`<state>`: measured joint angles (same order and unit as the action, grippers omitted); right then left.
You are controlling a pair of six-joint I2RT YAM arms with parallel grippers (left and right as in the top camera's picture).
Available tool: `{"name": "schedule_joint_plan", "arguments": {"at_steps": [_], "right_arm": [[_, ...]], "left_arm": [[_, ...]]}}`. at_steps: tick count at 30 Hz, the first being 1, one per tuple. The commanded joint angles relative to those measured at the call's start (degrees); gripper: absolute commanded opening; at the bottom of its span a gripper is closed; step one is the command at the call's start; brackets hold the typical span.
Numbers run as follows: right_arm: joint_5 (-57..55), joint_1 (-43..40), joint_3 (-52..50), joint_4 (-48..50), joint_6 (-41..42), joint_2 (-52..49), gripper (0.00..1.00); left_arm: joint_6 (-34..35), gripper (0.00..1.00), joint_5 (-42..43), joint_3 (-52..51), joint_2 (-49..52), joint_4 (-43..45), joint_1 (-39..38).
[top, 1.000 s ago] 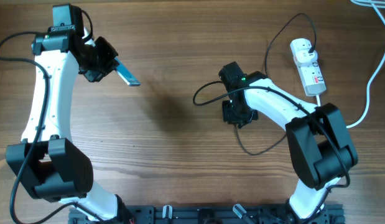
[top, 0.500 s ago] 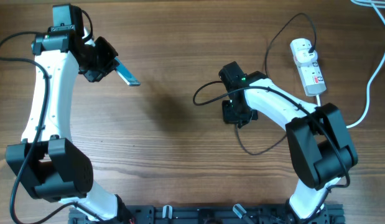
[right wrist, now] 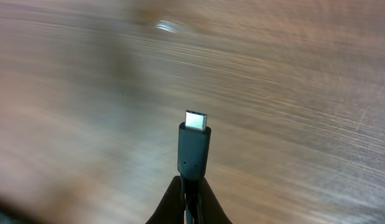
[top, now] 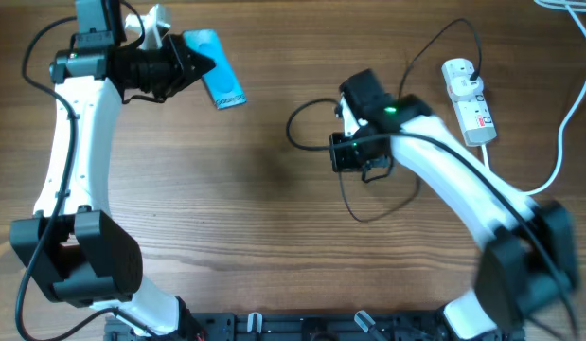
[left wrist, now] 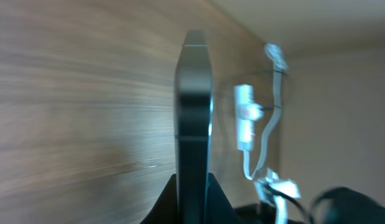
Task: Plug charger to phone and switch on socket
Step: 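Raise the plug with the right gripper toward the phone's bottom port, then push the USB-C plug up into the phone's port with the right gripper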
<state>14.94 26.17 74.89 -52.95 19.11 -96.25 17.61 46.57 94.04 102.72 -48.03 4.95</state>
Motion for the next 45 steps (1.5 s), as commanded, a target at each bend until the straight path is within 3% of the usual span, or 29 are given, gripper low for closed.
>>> {"name": "schedule_joint_plan", "arguments": {"at_steps": [1, 6, 14, 34, 45], "right_arm": [[7.1, 0.6, 1.8, -1.9, -2.6, 11.4, 0.04], [9.9, 3.3, 1.8, -1.5, -1.4, 18.5, 0.04], [1.5, 8.7, 1.7, -1.2, 2.1, 18.0, 0.04], [-2.0, 9.1, 1.7, 5.2, 5.1, 17.3, 0.04], [-4.8, 9.1, 2.2, 5.4, 4.8, 16.6, 0.04]], "left_arm": [[-2.2, 0.04, 12.7, 0.5, -0.3, 4.0, -3.3], [-0.4, 0.04, 13.6, 0.5, -0.3, 9.0, -9.5], [2.8, 0.04, 10.4, 0.5, -0.3, 13.0, -17.1], [2.1, 0.04, 21.0, 0.5, -0.3, 15.1, -17.7], [-0.8, 0.04, 20.9, 0.5, -0.3, 14.7, -17.7]]}}
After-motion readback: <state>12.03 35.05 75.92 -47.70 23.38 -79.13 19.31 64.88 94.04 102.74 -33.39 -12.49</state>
